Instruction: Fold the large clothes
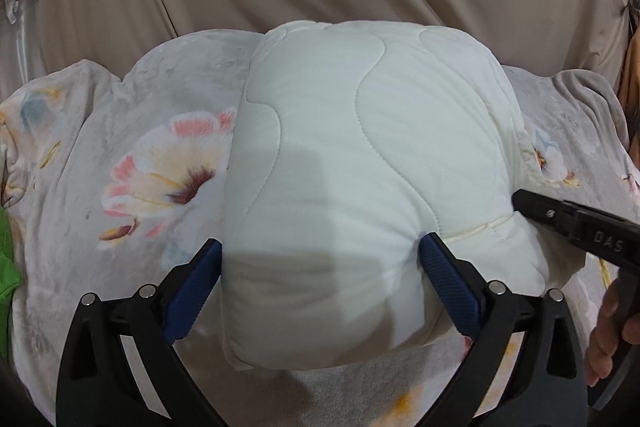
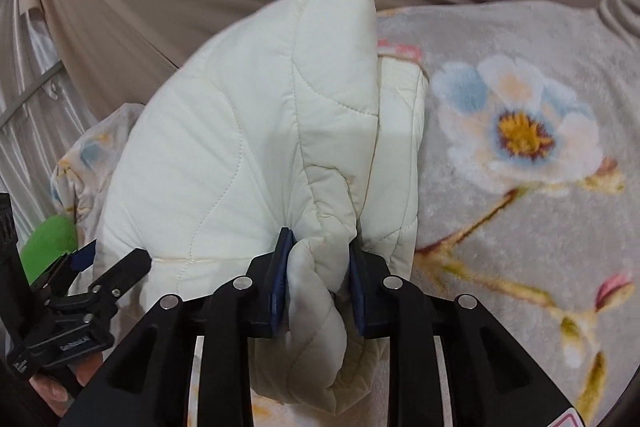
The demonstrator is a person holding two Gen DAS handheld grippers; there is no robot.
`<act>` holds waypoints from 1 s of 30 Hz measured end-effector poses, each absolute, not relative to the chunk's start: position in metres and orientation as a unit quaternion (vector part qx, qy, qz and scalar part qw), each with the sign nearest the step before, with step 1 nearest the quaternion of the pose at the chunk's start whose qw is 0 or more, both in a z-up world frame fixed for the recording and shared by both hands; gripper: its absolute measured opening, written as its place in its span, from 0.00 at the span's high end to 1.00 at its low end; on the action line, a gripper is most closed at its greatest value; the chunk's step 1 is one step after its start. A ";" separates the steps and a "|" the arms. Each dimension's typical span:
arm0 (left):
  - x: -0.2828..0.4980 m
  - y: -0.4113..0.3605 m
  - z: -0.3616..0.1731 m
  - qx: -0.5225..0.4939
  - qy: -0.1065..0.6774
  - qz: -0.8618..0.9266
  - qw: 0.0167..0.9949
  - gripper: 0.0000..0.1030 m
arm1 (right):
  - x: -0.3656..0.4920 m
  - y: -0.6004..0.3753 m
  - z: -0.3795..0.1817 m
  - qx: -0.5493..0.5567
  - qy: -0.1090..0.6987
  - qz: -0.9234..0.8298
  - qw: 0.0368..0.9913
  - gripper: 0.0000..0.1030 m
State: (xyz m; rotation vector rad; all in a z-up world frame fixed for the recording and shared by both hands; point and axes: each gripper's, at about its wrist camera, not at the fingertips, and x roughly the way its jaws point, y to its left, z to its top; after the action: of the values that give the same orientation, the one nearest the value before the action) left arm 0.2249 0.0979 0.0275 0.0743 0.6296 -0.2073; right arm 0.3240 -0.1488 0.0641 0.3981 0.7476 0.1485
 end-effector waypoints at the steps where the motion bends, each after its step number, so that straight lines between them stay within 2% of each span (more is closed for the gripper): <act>1: 0.224 0.099 0.028 0.036 0.308 -0.101 0.945 0.06 | 0.321 -0.145 0.071 0.188 0.359 0.066 0.912 0.75; 4: 0.220 0.098 0.029 0.043 0.300 -0.096 0.948 0.06 | 0.302 -0.141 0.098 0.179 0.333 0.050 0.924 0.71; 8: 0.216 0.093 0.030 0.052 0.295 -0.094 0.949 0.06 | 0.276 -0.124 0.138 0.132 0.280 0.036 0.950 0.72; 10: 0.214 0.092 0.030 0.052 0.295 -0.093 0.950 0.06 | 0.270 -0.110 0.152 0.099 0.265 0.042 0.958 0.82; 11: 0.215 0.093 0.030 0.052 0.295 -0.094 0.949 0.06 | 0.272 -0.107 0.154 0.085 0.268 0.043 0.959 0.83; 13: 0.214 0.093 0.030 0.050 0.296 -0.095 0.949 0.06 | 0.284 -0.096 0.143 0.057 0.293 0.036 0.954 0.89; 16: 0.214 0.092 0.029 0.050 0.300 -0.103 0.947 0.05 | 0.314 -0.091 0.095 0.037 0.359 0.010 0.932 0.97; 18: 0.211 0.089 0.028 0.057 0.298 -0.096 0.948 0.05 | 0.318 -0.091 0.078 0.038 0.362 0.003 0.931 0.97; 20: 0.206 0.089 0.028 0.061 0.292 -0.088 0.950 0.06 | 0.311 -0.092 0.087 0.053 0.359 0.004 0.932 0.96; 24: 0.191 0.093 0.033 0.057 0.290 -0.089 0.951 0.06 | 0.280 -0.096 0.115 0.082 0.337 0.018 0.938 0.84; 26: 0.179 0.095 0.032 0.060 0.292 -0.087 0.951 0.05 | 0.259 -0.097 0.122 0.081 0.332 0.008 0.940 0.66; 27: 0.172 0.095 0.031 0.061 0.292 -0.085 0.951 0.05 | 0.246 -0.098 0.120 0.082 0.334 0.001 0.939 0.53; 28: 0.165 0.096 0.028 0.063 0.291 -0.083 0.951 0.05 | 0.236 -0.097 0.118 0.082 0.336 -0.005 0.938 0.47; 30: 0.151 0.093 0.021 0.073 0.290 -0.078 0.951 0.05 | 0.216 -0.097 0.105 0.085 0.344 -0.016 0.935 0.46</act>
State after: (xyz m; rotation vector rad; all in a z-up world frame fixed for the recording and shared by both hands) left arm 0.1510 0.0934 0.0215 0.1479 0.5906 -0.1595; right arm 0.2161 -0.0974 0.1055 0.1731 0.7034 -0.0333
